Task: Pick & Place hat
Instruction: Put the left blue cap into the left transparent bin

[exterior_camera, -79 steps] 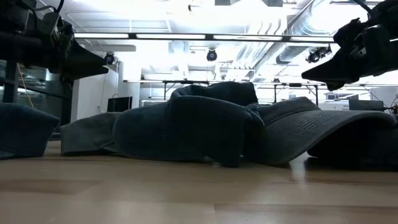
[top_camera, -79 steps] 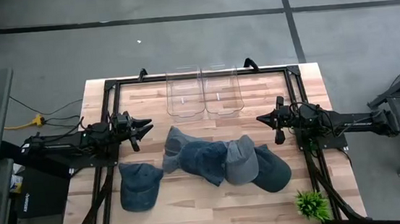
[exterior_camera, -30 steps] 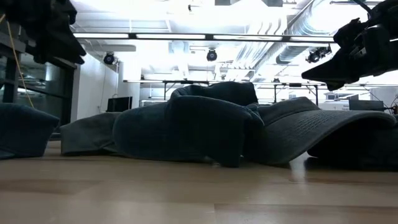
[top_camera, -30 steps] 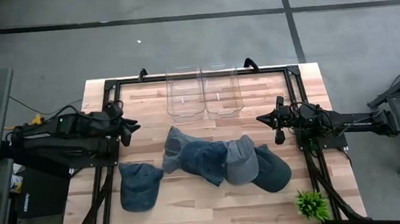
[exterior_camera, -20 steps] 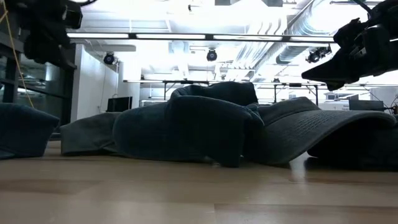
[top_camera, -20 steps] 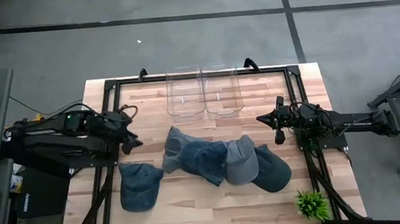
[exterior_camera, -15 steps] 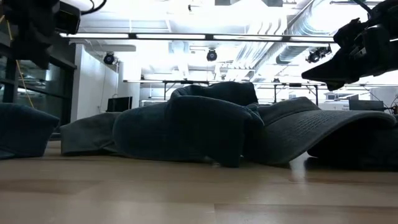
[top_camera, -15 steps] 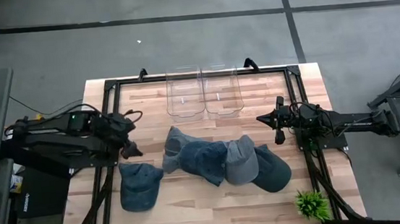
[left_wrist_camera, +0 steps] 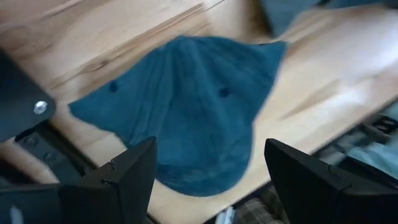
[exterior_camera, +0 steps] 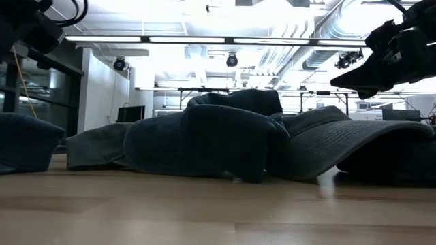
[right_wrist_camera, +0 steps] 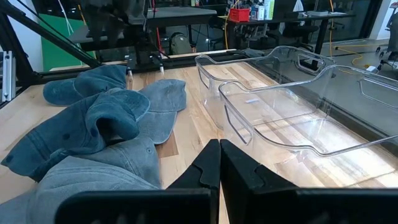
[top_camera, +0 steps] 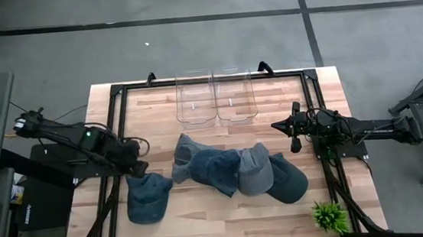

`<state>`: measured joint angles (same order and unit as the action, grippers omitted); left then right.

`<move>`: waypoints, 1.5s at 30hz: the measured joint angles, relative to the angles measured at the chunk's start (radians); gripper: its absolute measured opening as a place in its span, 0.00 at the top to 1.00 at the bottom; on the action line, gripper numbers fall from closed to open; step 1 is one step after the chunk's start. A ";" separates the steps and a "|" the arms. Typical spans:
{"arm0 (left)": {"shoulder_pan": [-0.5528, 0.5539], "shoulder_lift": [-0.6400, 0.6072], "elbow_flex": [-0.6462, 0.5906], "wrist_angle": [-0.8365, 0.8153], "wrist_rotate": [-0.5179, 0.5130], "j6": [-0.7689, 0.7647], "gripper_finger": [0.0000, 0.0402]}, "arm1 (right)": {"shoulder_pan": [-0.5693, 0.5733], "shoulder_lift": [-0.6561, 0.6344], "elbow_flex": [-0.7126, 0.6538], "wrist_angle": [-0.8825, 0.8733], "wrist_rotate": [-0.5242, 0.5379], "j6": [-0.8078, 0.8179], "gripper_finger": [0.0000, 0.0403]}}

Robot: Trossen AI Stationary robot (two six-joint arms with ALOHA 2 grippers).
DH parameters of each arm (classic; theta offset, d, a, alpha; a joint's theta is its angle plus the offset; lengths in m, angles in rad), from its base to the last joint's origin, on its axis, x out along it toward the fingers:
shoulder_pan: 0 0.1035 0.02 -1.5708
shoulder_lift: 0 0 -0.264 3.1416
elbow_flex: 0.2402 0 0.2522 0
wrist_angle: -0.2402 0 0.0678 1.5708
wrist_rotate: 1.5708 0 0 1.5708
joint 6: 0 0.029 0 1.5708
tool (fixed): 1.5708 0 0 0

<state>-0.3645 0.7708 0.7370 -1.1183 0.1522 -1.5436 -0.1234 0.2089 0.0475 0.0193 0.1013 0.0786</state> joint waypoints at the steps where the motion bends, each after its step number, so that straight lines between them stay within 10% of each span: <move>1: -0.019 0.017 -0.001 -0.001 -0.009 -0.017 0.32 | 0.000 0.000 0.000 0.000 0.000 0.000 1.00; 22: -0.186 0.365 0.000 -0.043 -0.067 -0.089 0.09 | 0.000 0.000 0.000 0.000 0.000 0.000 1.00; 45: -0.185 0.443 -0.162 0.211 0.045 -0.087 0.20 | 0.000 0.000 0.000 0.000 0.000 0.000 1.00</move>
<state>-0.5491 1.2133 0.5746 -0.9077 0.1969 -1.6306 -0.1235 0.2089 0.0472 0.0193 0.1013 0.0787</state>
